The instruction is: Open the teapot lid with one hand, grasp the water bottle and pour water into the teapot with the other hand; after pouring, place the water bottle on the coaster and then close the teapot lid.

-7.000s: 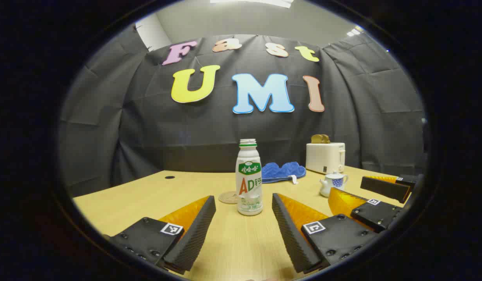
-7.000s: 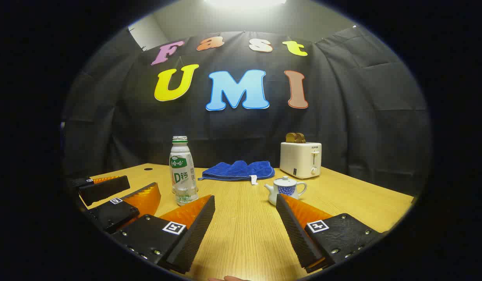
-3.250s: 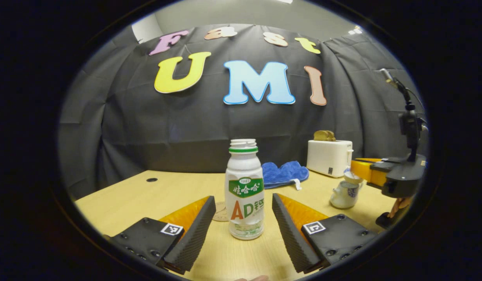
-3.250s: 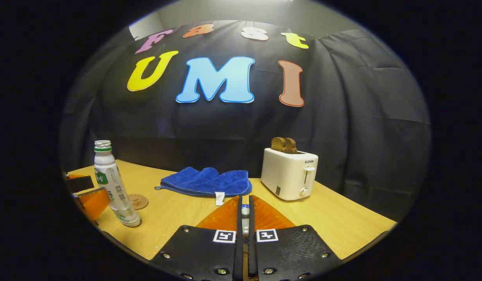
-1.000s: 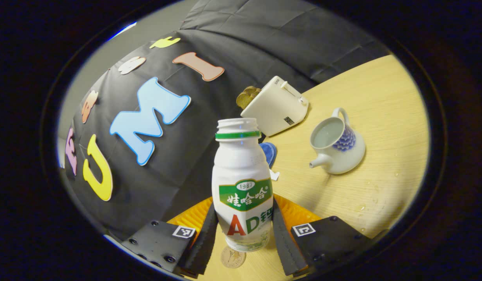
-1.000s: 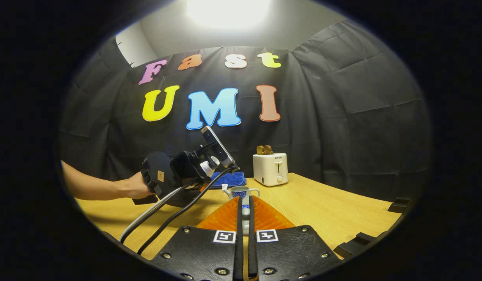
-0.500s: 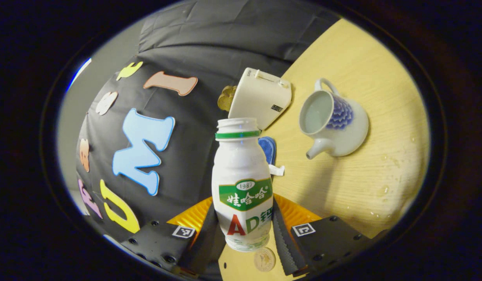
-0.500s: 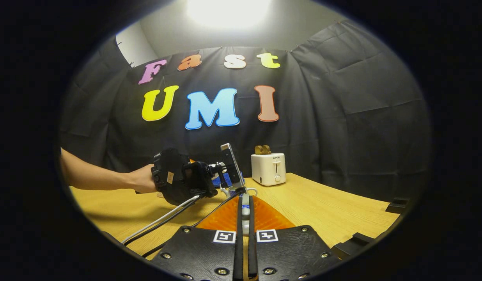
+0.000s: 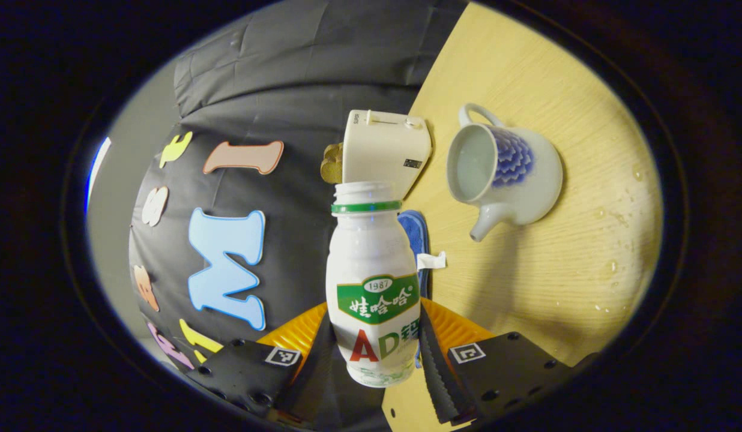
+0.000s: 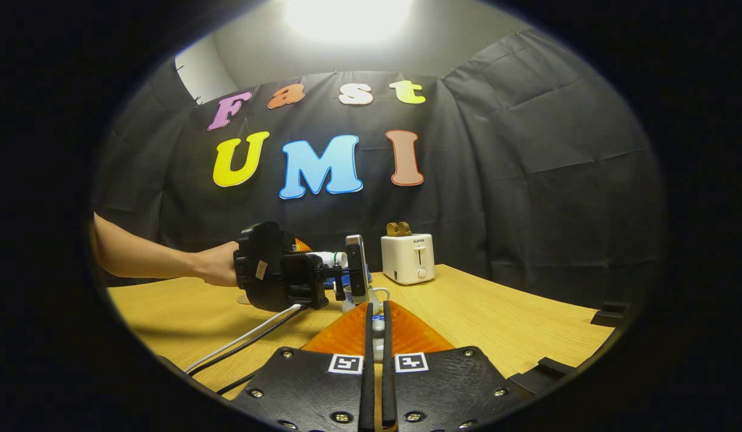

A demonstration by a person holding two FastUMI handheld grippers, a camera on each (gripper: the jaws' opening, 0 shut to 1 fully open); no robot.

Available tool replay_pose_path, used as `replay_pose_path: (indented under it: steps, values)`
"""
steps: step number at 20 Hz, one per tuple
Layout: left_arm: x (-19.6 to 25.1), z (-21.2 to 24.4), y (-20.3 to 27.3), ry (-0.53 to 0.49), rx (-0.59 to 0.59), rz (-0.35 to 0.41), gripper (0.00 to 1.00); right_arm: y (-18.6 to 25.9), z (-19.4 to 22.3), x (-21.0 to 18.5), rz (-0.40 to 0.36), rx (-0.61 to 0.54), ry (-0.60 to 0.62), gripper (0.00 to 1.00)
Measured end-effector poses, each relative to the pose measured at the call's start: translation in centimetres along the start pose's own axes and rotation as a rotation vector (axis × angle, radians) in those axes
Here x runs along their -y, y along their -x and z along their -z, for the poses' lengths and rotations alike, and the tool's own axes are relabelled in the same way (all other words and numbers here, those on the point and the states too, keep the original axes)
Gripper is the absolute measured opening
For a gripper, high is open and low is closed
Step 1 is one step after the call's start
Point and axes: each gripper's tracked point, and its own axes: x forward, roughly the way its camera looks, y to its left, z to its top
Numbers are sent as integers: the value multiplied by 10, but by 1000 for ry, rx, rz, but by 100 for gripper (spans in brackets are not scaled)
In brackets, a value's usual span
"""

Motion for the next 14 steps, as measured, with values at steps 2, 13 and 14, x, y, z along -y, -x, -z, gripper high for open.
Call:
replay_pose_path:
  steps: [2, 13, 14]
  values:
    - [-1, -2, 1, -40, 1, -2, 75, 0, 0, 0, 1, -1, -1, 5]
    - [-9, -7, 4, -196, 14, -28, 76, 1, -1, 4, 4, 5, -6, 5]
    - [-9, -8, 4, -205, 15, -27, 76, 1, -1, 4, 6, 4, -7, 5]
